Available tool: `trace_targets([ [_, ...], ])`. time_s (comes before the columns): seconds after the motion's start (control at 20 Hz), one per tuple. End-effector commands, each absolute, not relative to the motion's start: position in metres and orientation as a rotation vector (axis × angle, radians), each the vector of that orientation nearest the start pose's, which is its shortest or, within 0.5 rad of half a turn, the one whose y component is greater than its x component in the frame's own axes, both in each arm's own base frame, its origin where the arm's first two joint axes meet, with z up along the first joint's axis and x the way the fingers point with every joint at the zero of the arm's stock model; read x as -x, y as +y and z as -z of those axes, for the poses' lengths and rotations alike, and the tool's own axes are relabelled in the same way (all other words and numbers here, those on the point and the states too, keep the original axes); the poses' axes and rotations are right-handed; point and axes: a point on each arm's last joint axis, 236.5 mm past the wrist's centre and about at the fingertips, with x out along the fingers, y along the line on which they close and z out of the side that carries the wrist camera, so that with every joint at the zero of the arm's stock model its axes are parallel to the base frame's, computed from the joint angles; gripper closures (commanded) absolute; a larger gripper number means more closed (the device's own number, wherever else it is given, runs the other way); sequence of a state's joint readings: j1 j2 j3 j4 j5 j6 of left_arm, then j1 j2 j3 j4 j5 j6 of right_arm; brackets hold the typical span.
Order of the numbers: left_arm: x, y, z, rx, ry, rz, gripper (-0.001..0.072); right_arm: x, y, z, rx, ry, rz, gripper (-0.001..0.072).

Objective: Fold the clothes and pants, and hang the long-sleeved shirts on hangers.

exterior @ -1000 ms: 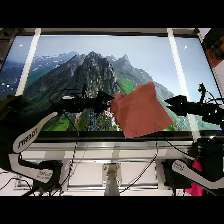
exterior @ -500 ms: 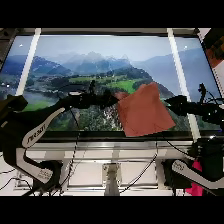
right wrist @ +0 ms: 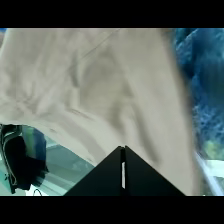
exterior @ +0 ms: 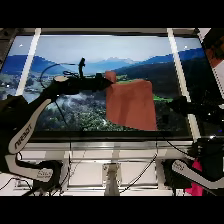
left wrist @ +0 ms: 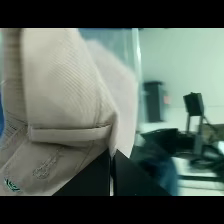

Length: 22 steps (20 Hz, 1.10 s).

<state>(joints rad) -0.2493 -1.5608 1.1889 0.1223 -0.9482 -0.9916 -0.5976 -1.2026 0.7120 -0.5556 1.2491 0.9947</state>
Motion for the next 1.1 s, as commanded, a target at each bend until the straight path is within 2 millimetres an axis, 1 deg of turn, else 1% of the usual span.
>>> trace_targets([
  [0.0, -0.439, -0.258, -0.079, 0.604, 0.919, 0.72, 0.0701, -0.329, 0.004, 0.013, -0.947, 1.081, -0.302, 0.0703],
  [0.1, -0.433, -0.243, -0.052, 0.48, 0.99, 0.616, 0.07, -0.32, 0.009, 0.025, -0.945, 1.16, -0.26, 0.0704],
  [0.15, -0.43, -0.239, -0.038, 0.421, 1.023, 0.582, 0.07, -0.314, 0.015, 0.03, -0.944, 1.208, -0.247, 0.0704],
  [0.2, -0.429, -0.24, -0.028, 0.379, 1.033, 0.569, 0.0699, -0.307, 0.027, 0.036, -0.922, 1.257, -0.259, 0.0703],
  [0.3, -0.439, -0.247, -0.018, 0.36, 1.002, 0.552, 0.0699, -0.286, 0.05, 0.053, -0.863, 1.367, -0.285, 0.0702],
  [0.35, -0.447, -0.249, -0.017, 0.361, 0.973, 0.537, 0.0699, -0.274, 0.058, 0.064, -0.834, 1.423, -0.278, 0.0683],
  [0.4, -0.453, -0.249, -0.016, 0.364, 0.953, 0.526, 0.0699, -0.263, 0.061, 0.073, -0.805, 1.473, -0.264, 0.0586],
  [0.45, -0.455, -0.249, -0.015, 0.364, 0.944, 0.52, 0.0699, -0.254, 0.063, 0.08, -0.798, 1.51, -0.239, 0.0381],
  [0.5, -0.456, -0.249, -0.015, 0.364, 0.943, 0.519, 0.0699, -0.247, 0.064, 0.084, -0.821, 1.549, -0.199, 0.0263],
  [0.65, -0.456, -0.249, -0.015, 0.364, 0.943, 0.519, 0.0699, -0.229, 0.079, 0.088, -0.849, 1.629, -0.196, 0.0269],
  [0.85, -0.454, -0.251, -0.015, 0.362, 0.944, 0.523, 0.0698, -0.211, 0.105, 0.091, -0.872, 1.75, -0.27, 0.0268],
  [0.95, -0.454, -0.251, -0.015, 0.362, 0.944, 0.524, 0.0698, -0.206, 0.116, 0.097, -0.87, 1.794, -0.291, 0.0268],
  [1.05, -0.454, -0.251, -0.015, 0.362, 0.944, 0.524, 0.0698, -0.206, 0.127, 0.103, -0.865, 1.806, -0.311, 0.0268],
])
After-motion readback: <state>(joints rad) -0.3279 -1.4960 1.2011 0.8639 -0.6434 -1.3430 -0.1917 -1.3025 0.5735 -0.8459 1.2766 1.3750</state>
